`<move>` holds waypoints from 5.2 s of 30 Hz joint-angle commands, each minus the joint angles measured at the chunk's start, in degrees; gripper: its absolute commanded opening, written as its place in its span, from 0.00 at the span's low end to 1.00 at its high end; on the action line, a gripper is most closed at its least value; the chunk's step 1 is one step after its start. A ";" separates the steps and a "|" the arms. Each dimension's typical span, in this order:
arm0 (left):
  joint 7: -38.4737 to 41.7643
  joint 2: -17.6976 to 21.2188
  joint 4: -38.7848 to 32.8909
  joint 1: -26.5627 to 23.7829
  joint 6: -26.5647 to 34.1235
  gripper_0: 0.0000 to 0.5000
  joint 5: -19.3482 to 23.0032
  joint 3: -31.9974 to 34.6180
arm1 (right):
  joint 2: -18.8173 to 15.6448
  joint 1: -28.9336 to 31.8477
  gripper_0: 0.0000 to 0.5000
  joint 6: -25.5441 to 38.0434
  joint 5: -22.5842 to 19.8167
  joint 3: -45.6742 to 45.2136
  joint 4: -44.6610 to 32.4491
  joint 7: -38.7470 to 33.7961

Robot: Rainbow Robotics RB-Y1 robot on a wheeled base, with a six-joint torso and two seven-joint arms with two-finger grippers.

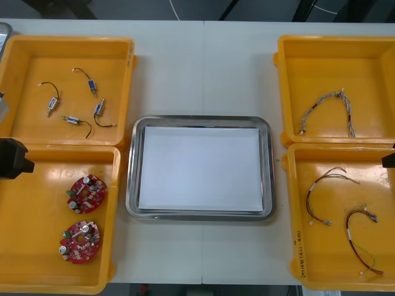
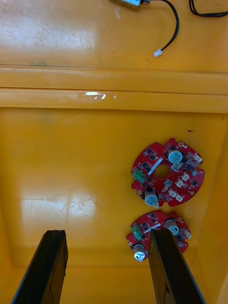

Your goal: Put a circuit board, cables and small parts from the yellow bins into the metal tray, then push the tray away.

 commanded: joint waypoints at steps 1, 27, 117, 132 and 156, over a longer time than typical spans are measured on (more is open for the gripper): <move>-1.37 2.36 -1.74 0.84 0.34 1.00 -0.08 1.69 | 0.57 0.84 1.00 0.19 -0.34 -1.78 -1.60 -1.14; -1.37 2.36 -1.74 0.84 0.34 1.00 -0.08 1.69 | 0.57 0.84 1.00 0.19 -0.34 -1.78 -1.60 -1.14; 3.99 10.71 -5.87 31.69 -35.92 1.00 -3.42 -16.50 | 9.62 27.21 1.00 -20.87 13.11 10.61 -7.84 1.40; 5.05 10.80 -1.56 30.02 -41.45 1.00 -9.40 -23.27 | 9.53 28.96 1.00 -29.75 14.34 14.30 -1.96 2.99; 6.37 10.71 0.11 28.27 -43.48 0.01 -11.68 -26.17 | 9.53 32.22 1.00 -37.30 16.45 18.43 1.47 3.43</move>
